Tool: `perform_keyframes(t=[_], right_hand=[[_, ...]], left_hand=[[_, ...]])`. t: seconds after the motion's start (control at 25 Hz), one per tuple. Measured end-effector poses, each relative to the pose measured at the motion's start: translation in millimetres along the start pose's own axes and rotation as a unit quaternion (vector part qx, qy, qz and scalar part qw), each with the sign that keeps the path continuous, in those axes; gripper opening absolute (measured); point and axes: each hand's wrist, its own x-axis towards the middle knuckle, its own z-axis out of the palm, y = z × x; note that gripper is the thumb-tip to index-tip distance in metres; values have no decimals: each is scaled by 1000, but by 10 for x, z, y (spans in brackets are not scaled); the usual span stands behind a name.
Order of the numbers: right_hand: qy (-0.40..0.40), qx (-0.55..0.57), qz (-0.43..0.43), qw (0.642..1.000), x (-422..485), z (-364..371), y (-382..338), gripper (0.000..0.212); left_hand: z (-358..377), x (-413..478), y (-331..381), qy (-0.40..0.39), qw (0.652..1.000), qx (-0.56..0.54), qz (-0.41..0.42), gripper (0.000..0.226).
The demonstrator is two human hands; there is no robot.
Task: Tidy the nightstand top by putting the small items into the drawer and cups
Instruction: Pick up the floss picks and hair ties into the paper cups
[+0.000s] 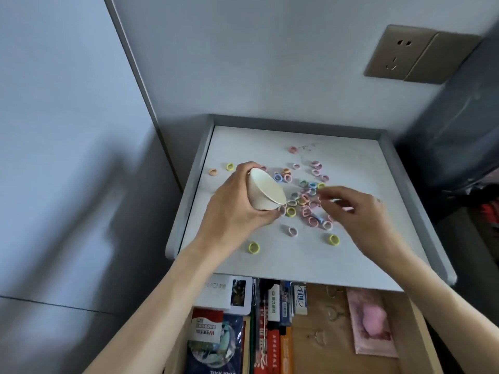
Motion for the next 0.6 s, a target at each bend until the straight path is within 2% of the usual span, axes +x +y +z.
perform_keyframes(t=[0.08, 0.16, 0.36, 0.48, 0.6], right_hand=[[-57, -168, 24, 984, -56, -19, 282, 49], [-109, -223, 22, 968, -79, 25, 453, 62], [-41, -99, -30, 994, -28, 138, 479, 20], [-37, -131, -43, 990, 14, 143, 444, 7], [-68, -187, -20, 980, 32, 139, 413, 6]], left_hand=[[47, -6, -23, -6, 1000, -7, -9, 72], [107, -9, -38, -12, 1000, -9, -14, 76], [282, -69, -59, -34, 999, -6, -4, 77], [335, -111, -53, -41, 999, 2, 11, 78], [359, -107, -62, -39, 999, 10, 24, 78]])
